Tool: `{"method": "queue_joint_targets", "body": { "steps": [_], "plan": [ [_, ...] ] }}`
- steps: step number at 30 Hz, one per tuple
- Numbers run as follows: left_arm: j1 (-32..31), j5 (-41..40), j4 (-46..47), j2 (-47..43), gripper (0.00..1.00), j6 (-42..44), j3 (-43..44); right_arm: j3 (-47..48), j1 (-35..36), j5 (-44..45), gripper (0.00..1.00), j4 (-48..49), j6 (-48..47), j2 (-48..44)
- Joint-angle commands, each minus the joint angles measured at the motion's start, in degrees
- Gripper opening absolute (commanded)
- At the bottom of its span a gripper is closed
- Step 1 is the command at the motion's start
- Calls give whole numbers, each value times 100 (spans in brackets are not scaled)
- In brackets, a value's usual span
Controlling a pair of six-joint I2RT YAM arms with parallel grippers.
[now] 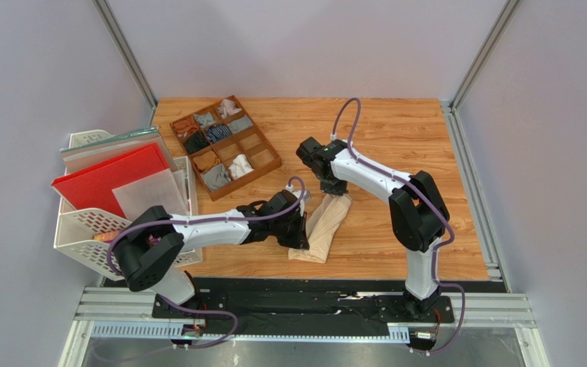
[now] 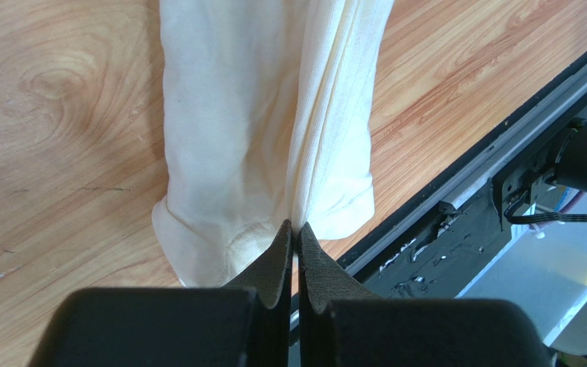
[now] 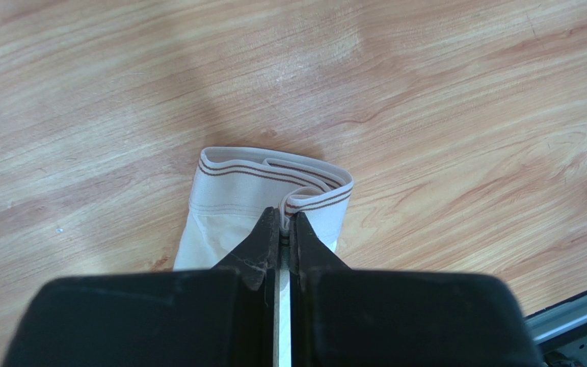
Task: Roll the underwear
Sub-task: Fold the underwear at the center of the board, then adjust the underwear at the center of the board.
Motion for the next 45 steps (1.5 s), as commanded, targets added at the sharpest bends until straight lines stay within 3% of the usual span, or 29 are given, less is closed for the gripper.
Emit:
{"method": "queue_joint_targets", "body": {
  "steps": [1, 19, 21, 22, 25, 30, 35, 37, 39, 45],
  "plan": [
    [27, 106, -211, -96, 0, 338, 194, 390, -6, 406, 0, -52, -92, 106],
    [458, -193, -18, 335, 0, 953, 194, 1059, -191, -349, 0, 378, -848, 756],
    [502, -175, 43, 396, 0, 1006, 176, 998, -261, -751, 10, 571, -1145, 713],
    [510, -158, 70, 397, 0, 1015, 167, 954, -261, -884, 28, 807, -1269, 582],
    [537, -70, 254, 406, 0, 980, 71, 743, -288, -1184, 53, 1168, -1639, 126],
    [563, 88, 413, 353, 0, 840, 0, 225, -402, -1369, 58, 1240, -1605, -587],
    [625, 176, 439, 256, 0, 778, 9, -1309, -525, -1816, 59, 1880, -1341, -1694],
    [660, 237, 387, 256, 0, 795, 35, -1795, -542, -1957, 75, 2336, -1262, -2221],
    [721, 273, 360, 256, 0, 813, 35, -2411, -665, -2300, 78, 2697, -1165, -2607],
    [809, 325, 369, 239, 0, 813, 0, -3194, -1070, -2960, 76, 3690, -1025, -2654]
  ]
}}
